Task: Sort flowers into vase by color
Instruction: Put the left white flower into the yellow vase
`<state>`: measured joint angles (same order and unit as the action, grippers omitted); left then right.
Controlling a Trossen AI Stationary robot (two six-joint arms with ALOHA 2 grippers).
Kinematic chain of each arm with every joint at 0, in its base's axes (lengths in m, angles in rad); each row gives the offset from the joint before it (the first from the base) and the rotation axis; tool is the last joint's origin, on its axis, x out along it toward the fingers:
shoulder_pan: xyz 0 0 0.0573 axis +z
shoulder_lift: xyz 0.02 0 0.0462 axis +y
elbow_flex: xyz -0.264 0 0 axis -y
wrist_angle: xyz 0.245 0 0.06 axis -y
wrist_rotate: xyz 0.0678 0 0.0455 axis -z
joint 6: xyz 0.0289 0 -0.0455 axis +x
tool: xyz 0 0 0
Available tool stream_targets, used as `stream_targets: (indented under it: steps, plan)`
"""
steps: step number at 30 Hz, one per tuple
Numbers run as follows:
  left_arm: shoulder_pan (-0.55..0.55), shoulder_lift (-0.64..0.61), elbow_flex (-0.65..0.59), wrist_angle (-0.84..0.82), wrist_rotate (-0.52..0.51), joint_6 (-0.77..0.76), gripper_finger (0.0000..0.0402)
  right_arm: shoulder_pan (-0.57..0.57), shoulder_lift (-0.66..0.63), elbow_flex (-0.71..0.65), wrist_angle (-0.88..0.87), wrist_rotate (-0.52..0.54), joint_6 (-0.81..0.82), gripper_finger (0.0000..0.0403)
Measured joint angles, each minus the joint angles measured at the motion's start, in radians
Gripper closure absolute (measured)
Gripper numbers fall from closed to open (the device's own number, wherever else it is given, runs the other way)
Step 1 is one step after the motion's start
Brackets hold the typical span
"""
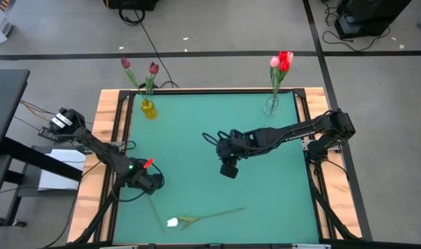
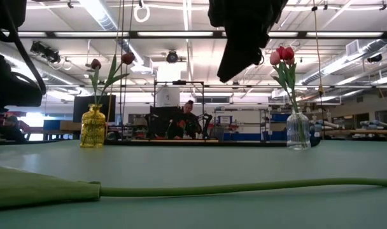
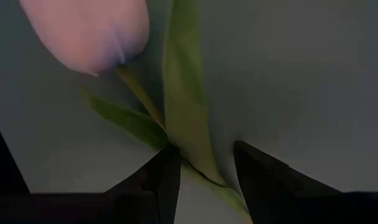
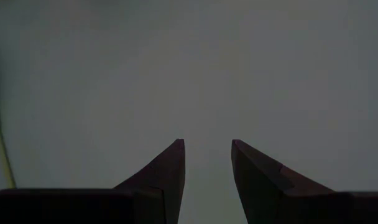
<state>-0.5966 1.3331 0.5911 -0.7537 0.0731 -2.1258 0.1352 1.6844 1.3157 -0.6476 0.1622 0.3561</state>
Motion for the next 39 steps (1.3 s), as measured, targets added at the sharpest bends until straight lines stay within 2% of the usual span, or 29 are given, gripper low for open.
stream_targets:
  steps: [3,9,11,17,23,26,29,39]
  plan:
    - [0.001,0.0,0.0,-0.005,-0.006,0.009,0.0267,0.0,0.0,-0.037,0.017,-0.006,0.01,0.0263]
    - [0.004,0.002,0.008,-0.004,-0.03,0.019,0.0366,0.0,0.0,-0.086,0.036,-0.018,0.018,0.0263]
    - [0.004,0.003,0.016,-0.004,-0.048,0.024,0.0388,0.005,-0.002,-0.089,0.056,-0.017,0.018,0.0263]
    - [0.005,0.003,0.086,0.004,-0.157,0.044,0.0387,0.013,-0.031,-0.089,0.178,-0.009,0.015,0.0263]
    - [0.019,-0.003,0.199,-0.034,-0.449,0.125,0.0387,0.011,-0.039,-0.088,0.199,-0.006,0.015,0.0263]
    - [0.058,-0.034,0.25,-0.079,-0.555,0.22,0.0387,0.011,-0.04,-0.088,0.19,-0.006,0.014,0.0263]
    - [0.127,-0.093,0.283,-0.125,-0.607,0.346,0.0388,0.011,-0.04,-0.088,0.189,-0.021,0.009,0.0263]
    - [0.459,-0.363,0.294,-0.115,-0.657,0.914,0.0388,0.005,-0.04,-0.088,0.19,-0.027,0.037,0.0263]
